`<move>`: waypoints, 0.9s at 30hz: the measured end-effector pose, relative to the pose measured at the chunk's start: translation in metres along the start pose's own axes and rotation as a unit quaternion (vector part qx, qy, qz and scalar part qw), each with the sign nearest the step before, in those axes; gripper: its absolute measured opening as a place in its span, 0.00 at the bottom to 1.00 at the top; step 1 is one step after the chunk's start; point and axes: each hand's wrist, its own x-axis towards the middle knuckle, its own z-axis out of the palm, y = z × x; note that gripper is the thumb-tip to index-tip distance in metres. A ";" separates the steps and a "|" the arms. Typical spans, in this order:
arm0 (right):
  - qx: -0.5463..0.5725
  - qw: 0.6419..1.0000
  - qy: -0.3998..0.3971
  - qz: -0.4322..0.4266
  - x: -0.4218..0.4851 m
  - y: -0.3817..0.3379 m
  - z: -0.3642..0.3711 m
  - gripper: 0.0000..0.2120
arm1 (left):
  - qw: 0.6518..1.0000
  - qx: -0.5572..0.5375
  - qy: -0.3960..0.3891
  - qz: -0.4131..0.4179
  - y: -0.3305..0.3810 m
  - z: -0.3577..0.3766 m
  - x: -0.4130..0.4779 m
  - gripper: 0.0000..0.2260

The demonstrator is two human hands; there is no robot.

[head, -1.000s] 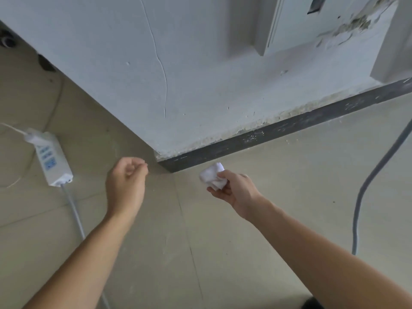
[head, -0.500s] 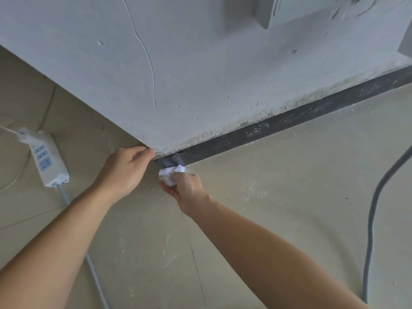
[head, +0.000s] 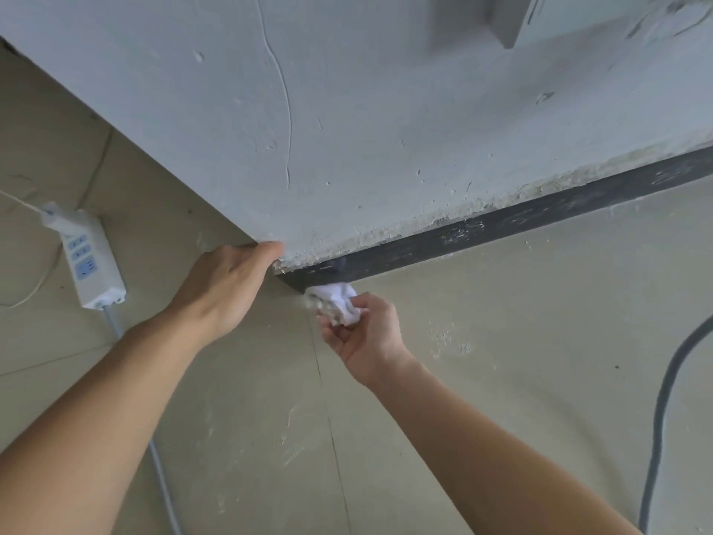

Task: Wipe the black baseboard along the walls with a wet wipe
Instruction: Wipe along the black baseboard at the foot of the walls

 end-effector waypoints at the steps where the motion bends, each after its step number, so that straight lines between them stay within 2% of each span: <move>1: -0.049 0.998 -0.005 0.023 0.005 0.009 0.006 0.11 | 1.000 0.007 0.003 0.003 0.000 0.000 0.000 0.20; 3: -0.078 0.996 -0.021 0.040 0.015 0.021 0.022 0.10 | 1.000 0.011 0.005 0.005 0.002 -0.001 0.001 0.19; 9: -0.057 0.998 -0.033 0.020 0.006 0.000 0.043 0.09 | 1.000 -0.001 0.010 0.017 0.006 0.001 -0.004 0.17; 13: 0.030 0.997 -0.064 -0.019 -0.011 -0.016 0.024 0.06 | 1.000 0.000 0.005 0.001 0.007 0.003 -0.005 0.17; 16: 0.112 0.991 -0.063 -0.041 -0.017 -0.020 0.005 0.09 | 1.000 -0.009 -0.002 -0.007 0.007 0.002 -0.005 0.17; 18: 0.073 0.996 -0.048 -0.022 -0.011 -0.008 0.000 0.10 | 1.000 -0.011 -0.006 -0.008 0.005 0.000 -0.004 0.18; 21: -0.093 0.994 -0.038 0.040 0.007 0.020 0.013 0.10 | 1.000 -0.006 -0.010 -0.003 0.003 0.001 -0.002 0.19; 23: -0.161 0.986 -0.029 0.033 0.019 0.026 0.026 0.09 | 1.000 -0.013 -0.012 -0.004 0.002 0.002 -0.002 0.19; 27: -0.103 0.994 -0.027 0.004 0.024 0.009 0.039 0.07 | 0.999 -0.029 -0.028 -0.011 0.001 0.004 -0.001 0.10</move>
